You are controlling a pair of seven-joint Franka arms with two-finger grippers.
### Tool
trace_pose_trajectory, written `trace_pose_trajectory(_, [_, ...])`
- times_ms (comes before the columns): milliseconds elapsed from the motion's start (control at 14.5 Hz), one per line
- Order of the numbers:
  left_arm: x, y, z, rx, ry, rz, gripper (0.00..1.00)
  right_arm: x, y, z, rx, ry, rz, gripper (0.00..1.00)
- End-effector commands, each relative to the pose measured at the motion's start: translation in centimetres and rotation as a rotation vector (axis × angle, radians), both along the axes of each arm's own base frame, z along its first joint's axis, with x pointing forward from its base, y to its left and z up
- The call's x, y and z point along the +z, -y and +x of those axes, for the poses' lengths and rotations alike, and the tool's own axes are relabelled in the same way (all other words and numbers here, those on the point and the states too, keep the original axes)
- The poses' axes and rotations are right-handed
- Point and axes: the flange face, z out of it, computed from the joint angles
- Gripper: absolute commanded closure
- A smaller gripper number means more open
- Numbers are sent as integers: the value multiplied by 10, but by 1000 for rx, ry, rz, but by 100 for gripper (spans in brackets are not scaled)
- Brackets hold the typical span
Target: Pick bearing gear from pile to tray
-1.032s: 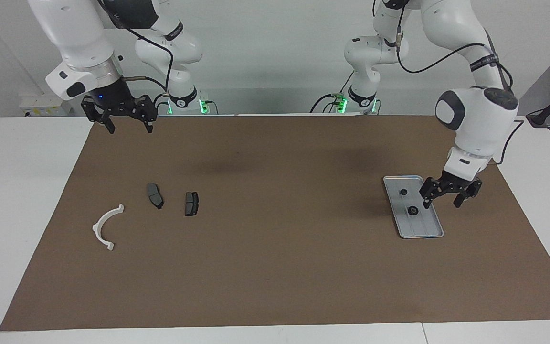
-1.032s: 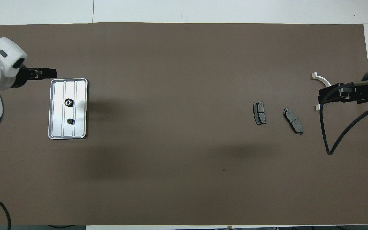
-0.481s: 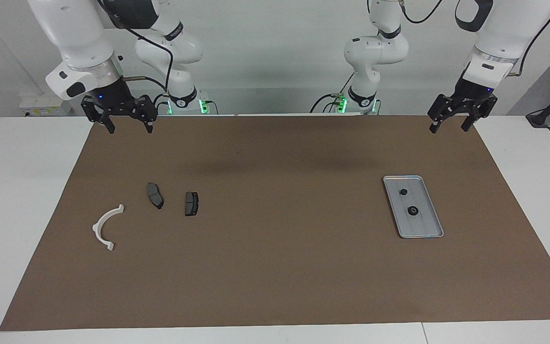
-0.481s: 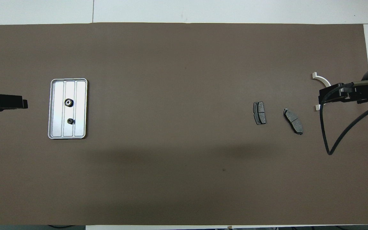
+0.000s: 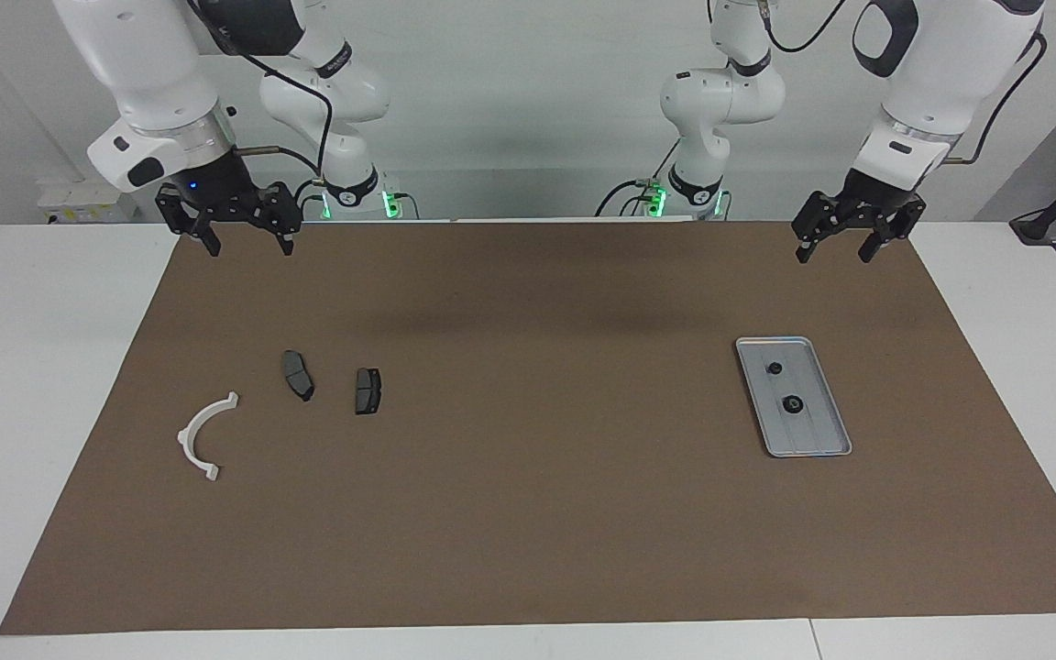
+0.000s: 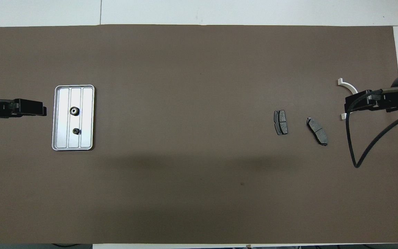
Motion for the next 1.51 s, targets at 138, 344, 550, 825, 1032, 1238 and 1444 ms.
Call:
trace_pose_trajectory(138, [3, 8, 6, -16, -38, 4, 0, 3, 0, -4, -20, 2, 21, 0])
trace_pose_trajectory(344, [3, 7, 2, -18, -77, 15, 0, 4, 0, -4, -20, 6, 21, 0])
trace_pose_trajectory(550, [7, 6, 2, -23, -101, 35, 0, 6, 0, -5, -20, 9, 21, 0])
trace_pose_trajectory(825, [7, 4, 2, -59, -96, 80, 0, 5, 0, -5, -20, 6, 21, 0])
trace_pose_trajectory(1032, [8, 2, 2, -70, -92, 91, 0, 5, 0, -5, -20, 6, 21, 0])
trace_pose_trajectory(1238, [7, 2, 3, -68, -86, 89, 0, 5, 0, -5, -20, 6, 21, 0])
trace_pose_trajectory(1444, [7, 0, 2, -68, -91, 90, 0, 5, 0, -5, -20, 6, 21, 0])
